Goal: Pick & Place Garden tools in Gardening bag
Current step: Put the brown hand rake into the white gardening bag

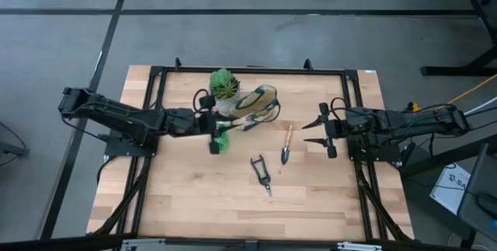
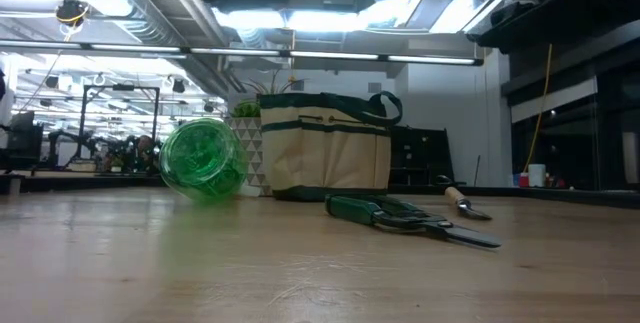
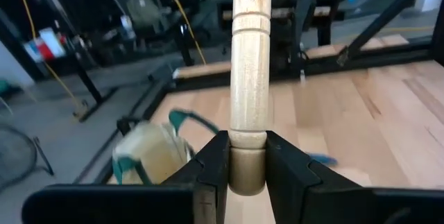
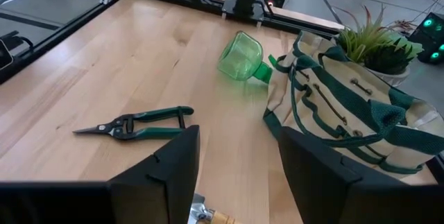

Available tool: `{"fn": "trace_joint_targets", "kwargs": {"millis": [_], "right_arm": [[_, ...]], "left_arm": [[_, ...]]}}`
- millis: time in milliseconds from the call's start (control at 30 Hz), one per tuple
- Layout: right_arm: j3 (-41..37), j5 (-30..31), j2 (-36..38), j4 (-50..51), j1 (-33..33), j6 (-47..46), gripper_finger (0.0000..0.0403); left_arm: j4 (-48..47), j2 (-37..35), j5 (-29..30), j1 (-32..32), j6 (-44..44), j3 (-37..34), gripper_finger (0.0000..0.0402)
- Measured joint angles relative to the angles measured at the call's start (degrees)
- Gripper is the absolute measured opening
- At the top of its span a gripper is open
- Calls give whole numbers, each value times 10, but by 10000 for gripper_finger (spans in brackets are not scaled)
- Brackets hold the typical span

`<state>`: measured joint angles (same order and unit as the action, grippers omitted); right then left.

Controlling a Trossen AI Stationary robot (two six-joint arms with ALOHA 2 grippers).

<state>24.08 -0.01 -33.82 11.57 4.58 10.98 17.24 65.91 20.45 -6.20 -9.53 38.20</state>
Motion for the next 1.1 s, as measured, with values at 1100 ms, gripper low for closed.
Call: {"fn": "trace_joint_targets", "kwargs": {"millis": [1100], "right_arm": [[0, -1, 0, 1, 0, 0, 201]], "left_arm": [[182, 111, -13, 73, -61, 69, 66]]}}
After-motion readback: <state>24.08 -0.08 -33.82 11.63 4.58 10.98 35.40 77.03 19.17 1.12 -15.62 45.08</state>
